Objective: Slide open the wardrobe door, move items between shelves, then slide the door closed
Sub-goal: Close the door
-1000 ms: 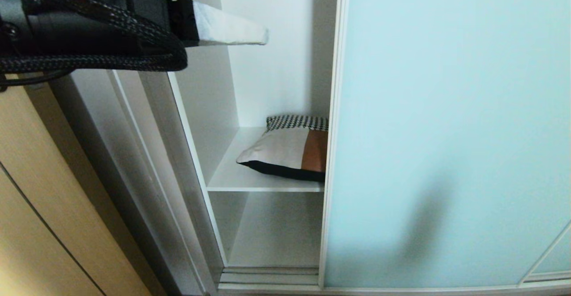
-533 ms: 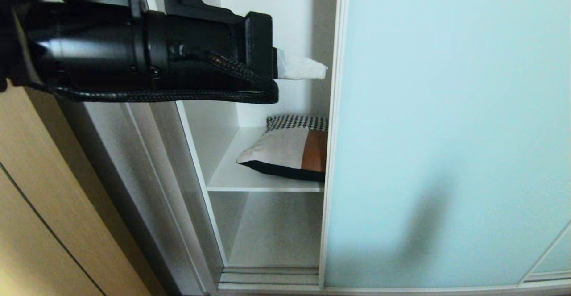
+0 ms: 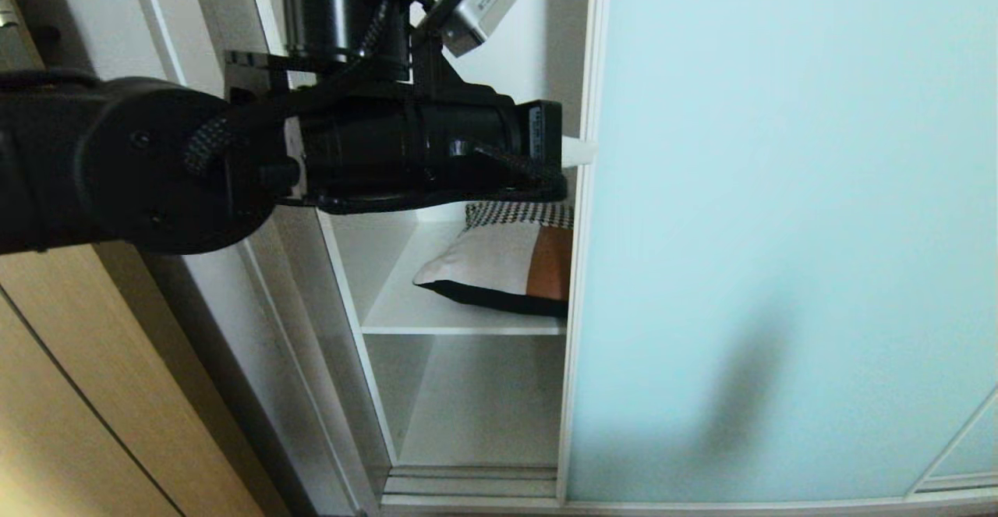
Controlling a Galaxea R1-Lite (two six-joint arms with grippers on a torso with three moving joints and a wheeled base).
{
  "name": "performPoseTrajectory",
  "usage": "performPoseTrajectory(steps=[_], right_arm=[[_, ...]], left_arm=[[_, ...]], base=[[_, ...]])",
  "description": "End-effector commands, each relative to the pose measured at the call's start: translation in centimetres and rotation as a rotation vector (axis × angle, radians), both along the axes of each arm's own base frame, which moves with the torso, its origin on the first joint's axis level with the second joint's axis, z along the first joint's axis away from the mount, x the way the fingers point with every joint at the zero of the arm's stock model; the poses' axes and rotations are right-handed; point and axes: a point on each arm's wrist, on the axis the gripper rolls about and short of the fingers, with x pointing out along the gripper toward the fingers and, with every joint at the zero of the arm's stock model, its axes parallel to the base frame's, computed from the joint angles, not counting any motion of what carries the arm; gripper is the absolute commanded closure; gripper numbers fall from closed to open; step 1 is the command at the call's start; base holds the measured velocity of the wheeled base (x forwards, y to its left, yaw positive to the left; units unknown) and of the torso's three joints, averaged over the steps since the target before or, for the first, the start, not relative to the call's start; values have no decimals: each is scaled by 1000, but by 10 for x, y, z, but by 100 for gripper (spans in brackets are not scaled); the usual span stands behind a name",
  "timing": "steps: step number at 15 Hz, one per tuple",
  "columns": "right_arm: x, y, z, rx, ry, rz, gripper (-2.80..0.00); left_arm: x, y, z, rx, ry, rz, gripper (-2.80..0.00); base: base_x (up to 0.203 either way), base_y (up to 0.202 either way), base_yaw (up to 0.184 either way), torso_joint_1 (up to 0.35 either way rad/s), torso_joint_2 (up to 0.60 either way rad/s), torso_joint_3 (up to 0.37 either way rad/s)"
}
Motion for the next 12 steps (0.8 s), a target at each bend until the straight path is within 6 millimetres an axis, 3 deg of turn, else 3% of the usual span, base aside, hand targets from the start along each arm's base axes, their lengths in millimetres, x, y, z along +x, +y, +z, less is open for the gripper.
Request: performPoseTrajectory(steps=[1, 12], right_arm=[[0, 0, 0, 0, 3, 0, 0], [0, 0, 0, 0, 3, 0, 0]], left_arm=[[16, -15, -18, 26, 28, 33, 0], [54, -51, -39, -29, 51, 167, 0]], base=[[0, 0, 0, 0, 0, 0], [0, 0, 0, 0, 0, 0]])
